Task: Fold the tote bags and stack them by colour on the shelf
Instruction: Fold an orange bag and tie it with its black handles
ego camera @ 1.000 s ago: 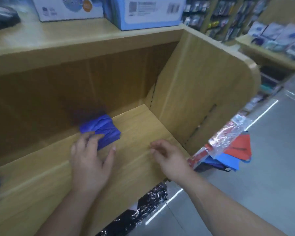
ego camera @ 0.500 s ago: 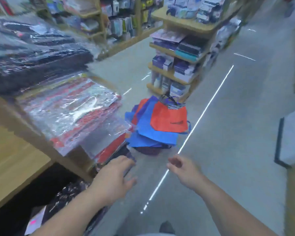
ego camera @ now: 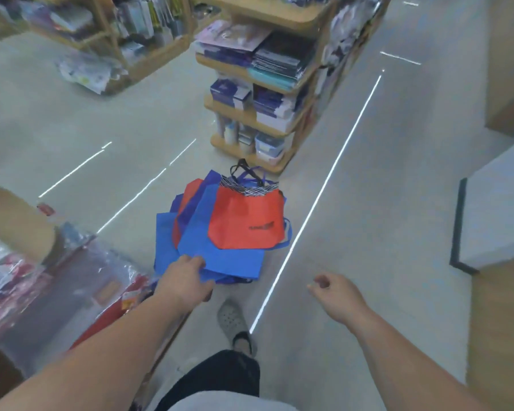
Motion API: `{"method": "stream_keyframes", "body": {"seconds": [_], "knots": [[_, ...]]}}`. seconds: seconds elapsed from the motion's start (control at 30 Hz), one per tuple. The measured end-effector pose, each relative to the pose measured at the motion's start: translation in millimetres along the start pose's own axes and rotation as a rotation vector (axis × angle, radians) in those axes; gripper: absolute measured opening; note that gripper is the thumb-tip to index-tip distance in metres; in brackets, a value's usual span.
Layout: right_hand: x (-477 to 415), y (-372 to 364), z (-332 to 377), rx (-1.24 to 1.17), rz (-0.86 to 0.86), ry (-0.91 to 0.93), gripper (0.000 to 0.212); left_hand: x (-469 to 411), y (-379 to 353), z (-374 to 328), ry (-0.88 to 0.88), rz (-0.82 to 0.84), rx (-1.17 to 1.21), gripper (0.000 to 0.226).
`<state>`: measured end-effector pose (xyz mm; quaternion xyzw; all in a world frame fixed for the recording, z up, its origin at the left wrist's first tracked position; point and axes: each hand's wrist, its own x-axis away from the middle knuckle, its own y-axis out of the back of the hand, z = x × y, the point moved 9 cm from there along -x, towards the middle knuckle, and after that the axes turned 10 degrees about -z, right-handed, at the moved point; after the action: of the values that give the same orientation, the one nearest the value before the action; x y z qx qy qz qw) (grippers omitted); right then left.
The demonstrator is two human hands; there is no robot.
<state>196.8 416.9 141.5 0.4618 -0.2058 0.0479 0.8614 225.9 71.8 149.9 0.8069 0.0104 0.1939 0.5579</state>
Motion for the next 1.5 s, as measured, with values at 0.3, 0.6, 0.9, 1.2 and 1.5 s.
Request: {"method": "stream_keyframes", "body": {"seconds": [0.3, 0.6, 0.9, 1.2, 1.5], "knots": [[-175, -6, 52, 0.010, 0.065, -0.125, 0.040, -190, -21, -24, 0.043, 0.112, 0.021, 0.053], [-353, -107, 68, 0.046, 0.207, -0.153, 0.028, -331, -96, 11, 0.254, 0.176, -0.043, 0.057], [-448, -210, 24, 0.111, 0.306, -0.186, 0.038, -392, -203, 50, 0.454, 0.236, 0.038, 0.073], [-465, -241, -1, -0.047, 0.293, -0.241, 0.062, -395, -217, 63, 0.788, -0.066, 0.415, 0.051], [-453, -158, 54, -0.158, 0.194, -0.122, 0.028, -341, -161, 61, 0.949, -0.112, 0.534, 0.039]]}}
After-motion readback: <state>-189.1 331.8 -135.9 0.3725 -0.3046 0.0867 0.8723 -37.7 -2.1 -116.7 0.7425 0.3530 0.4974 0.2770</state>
